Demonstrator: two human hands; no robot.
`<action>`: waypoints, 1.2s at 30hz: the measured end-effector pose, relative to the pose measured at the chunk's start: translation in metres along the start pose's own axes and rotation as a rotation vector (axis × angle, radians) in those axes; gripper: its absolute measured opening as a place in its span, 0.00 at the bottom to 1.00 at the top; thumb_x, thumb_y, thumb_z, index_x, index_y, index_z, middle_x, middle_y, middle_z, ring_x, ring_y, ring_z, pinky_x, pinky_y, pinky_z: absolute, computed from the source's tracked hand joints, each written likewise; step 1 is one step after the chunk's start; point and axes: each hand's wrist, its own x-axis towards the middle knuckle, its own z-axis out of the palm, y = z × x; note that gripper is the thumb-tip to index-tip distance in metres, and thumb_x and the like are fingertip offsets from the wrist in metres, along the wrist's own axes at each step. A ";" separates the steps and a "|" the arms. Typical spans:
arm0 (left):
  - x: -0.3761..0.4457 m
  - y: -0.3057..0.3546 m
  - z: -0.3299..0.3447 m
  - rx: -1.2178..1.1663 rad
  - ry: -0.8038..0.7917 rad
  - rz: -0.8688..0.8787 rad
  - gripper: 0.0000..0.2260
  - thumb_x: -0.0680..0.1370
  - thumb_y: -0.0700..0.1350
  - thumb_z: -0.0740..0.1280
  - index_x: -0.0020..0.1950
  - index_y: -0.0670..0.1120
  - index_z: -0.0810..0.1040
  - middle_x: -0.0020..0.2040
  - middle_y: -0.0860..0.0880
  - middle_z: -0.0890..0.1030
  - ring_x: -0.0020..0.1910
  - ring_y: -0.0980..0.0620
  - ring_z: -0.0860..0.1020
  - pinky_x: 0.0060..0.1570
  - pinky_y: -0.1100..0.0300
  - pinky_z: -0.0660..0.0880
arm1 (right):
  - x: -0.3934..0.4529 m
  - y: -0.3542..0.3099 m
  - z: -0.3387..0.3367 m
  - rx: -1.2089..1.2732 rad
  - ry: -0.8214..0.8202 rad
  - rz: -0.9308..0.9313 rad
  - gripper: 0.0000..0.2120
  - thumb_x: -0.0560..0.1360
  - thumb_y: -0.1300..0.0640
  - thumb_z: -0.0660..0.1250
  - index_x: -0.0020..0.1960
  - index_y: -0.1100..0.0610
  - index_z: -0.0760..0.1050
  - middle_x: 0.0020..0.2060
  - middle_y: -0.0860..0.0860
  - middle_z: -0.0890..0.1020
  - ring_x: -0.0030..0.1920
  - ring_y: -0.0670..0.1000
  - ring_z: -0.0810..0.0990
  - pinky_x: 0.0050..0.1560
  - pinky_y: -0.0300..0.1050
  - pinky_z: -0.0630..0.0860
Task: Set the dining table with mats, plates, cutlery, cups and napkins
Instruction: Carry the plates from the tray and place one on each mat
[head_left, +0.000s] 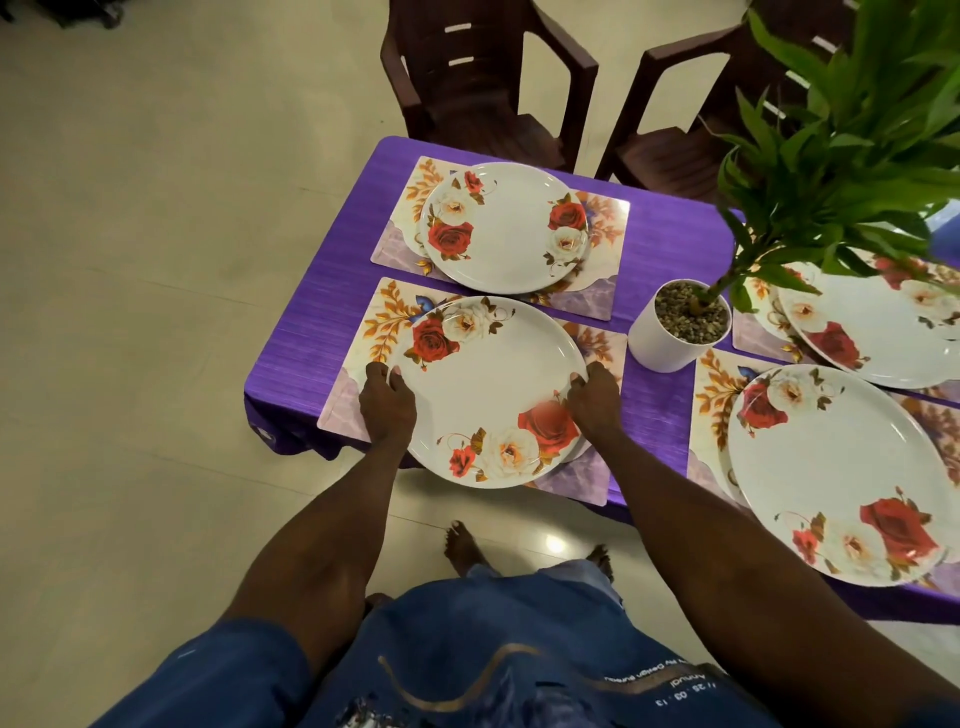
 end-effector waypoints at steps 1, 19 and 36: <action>0.000 -0.001 0.000 0.002 -0.001 -0.002 0.15 0.83 0.48 0.61 0.65 0.40 0.72 0.61 0.41 0.80 0.60 0.41 0.79 0.60 0.50 0.75 | 0.000 0.000 0.000 0.008 -0.005 0.000 0.14 0.81 0.57 0.61 0.64 0.63 0.72 0.59 0.59 0.78 0.59 0.59 0.77 0.58 0.52 0.74; 0.002 -0.001 0.000 0.000 0.050 0.008 0.14 0.83 0.47 0.61 0.63 0.40 0.74 0.59 0.41 0.81 0.58 0.42 0.79 0.57 0.52 0.75 | -0.004 -0.009 -0.005 -0.033 -0.018 -0.007 0.15 0.81 0.56 0.62 0.64 0.63 0.72 0.60 0.59 0.78 0.58 0.59 0.78 0.55 0.50 0.75; 0.007 -0.011 0.003 0.021 0.005 0.051 0.11 0.81 0.48 0.64 0.52 0.40 0.78 0.49 0.43 0.80 0.49 0.46 0.77 0.49 0.58 0.72 | -0.012 -0.007 -0.018 -0.131 0.020 0.028 0.16 0.82 0.55 0.59 0.67 0.62 0.69 0.63 0.59 0.75 0.61 0.58 0.76 0.57 0.49 0.73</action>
